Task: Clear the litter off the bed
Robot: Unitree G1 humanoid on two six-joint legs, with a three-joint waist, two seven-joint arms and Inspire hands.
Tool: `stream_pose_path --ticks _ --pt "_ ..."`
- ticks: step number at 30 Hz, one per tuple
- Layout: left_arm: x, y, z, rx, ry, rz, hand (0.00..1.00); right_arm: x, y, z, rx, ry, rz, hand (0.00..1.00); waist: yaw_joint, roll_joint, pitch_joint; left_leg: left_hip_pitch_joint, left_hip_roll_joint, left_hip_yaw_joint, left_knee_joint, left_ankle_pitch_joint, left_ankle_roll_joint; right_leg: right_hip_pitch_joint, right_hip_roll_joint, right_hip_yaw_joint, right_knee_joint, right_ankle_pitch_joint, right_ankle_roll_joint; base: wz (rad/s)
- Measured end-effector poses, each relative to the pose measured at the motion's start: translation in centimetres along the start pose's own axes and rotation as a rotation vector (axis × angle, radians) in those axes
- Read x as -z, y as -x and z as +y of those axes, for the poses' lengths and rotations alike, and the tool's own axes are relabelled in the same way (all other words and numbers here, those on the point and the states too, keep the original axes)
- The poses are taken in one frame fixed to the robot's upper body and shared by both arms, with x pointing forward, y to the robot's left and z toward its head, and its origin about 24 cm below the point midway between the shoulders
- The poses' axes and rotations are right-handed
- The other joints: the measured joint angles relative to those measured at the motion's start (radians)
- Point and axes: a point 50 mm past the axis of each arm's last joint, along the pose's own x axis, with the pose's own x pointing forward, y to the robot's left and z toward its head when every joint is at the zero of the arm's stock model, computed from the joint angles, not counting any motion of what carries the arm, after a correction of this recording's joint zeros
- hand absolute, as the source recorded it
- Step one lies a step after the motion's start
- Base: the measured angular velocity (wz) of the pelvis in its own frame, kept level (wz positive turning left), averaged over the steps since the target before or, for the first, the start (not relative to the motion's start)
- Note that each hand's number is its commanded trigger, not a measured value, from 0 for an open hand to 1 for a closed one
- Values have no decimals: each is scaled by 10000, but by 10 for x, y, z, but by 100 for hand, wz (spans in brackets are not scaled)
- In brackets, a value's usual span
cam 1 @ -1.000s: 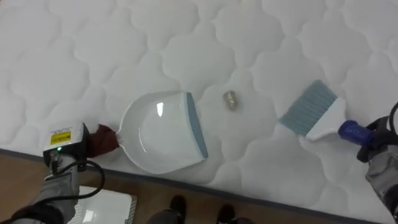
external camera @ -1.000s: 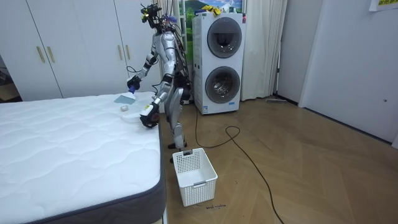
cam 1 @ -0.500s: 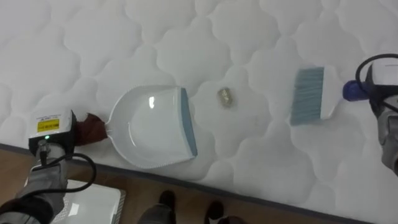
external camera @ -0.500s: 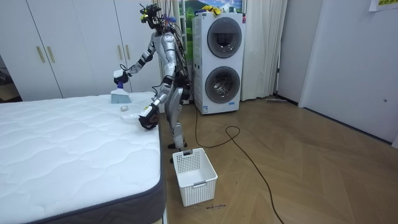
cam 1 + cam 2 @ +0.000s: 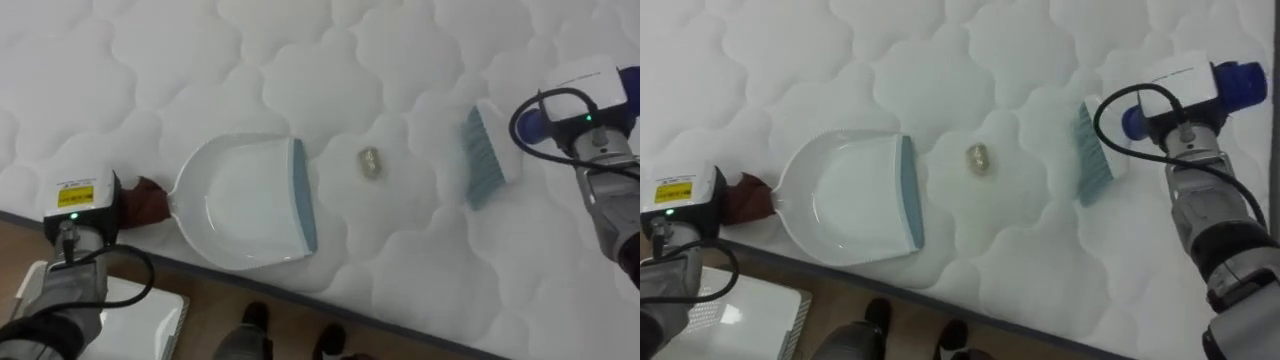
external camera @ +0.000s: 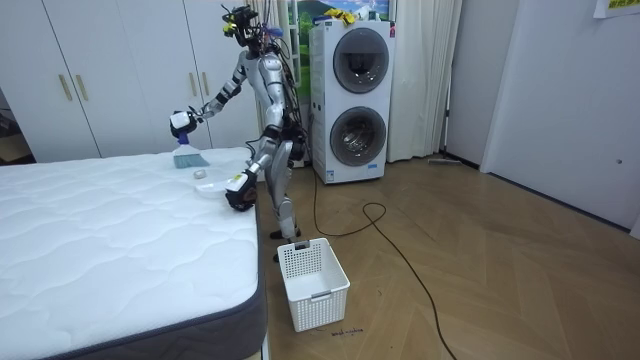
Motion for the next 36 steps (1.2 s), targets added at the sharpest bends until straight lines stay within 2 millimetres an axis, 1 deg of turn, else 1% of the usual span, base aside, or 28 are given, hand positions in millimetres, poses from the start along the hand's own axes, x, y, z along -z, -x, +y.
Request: stream_pose_path --ticks 4,13,15,17,23,30,36 --pt "0 2 0 -222 7 -27 100 -5 -1 -5 288 296 -316 100 103 -9 4 -10 80 -8 -19 -26 -44 62 84 -96 -175 67 -31 -1" --pt "0 4 -2 -212 54 -120 100 -13 -2 -12 576 137 -677 100 204 -5 7 41 82 -10 -111 -19 -56 153 118 -92 -349 93 -23 0" --pt "0 4 -3 -187 54 -122 100 -17 -3 -16 645 35 -769 100 211 -5 7 56 81 -6 -119 -19 -56 170 132 -81 -367 98 -19 0" --pt "-1 5 -3 -159 61 -138 100 -25 -4 -19 765 -104 -940 100 217 -3 8 102 81 -11 -134 -22 -60 226 193 -93 -392 99 -18 0" --pt "0 8 -7 -14 59 -155 100 -45 -4 -30 1090 -632 -1342 100 243 11 18 197 89 -76 -143 -40 -88 408 242 -178 -523 114 -19 3" --pt "-1 8 -7 142 74 -218 100 -57 -2 -40 1306 -1100 -1806 100 305 20 17 217 86 -114 -168 -43 -92 435 246 -187 -546 115 -18 1" --pt "-1 9 -8 262 61 -237 100 -63 -3 -51 1376 -1346 -2057 100 348 34 8 222 104 -117 -171 -51 -106 423 257 -187 -566 115 -18 0"
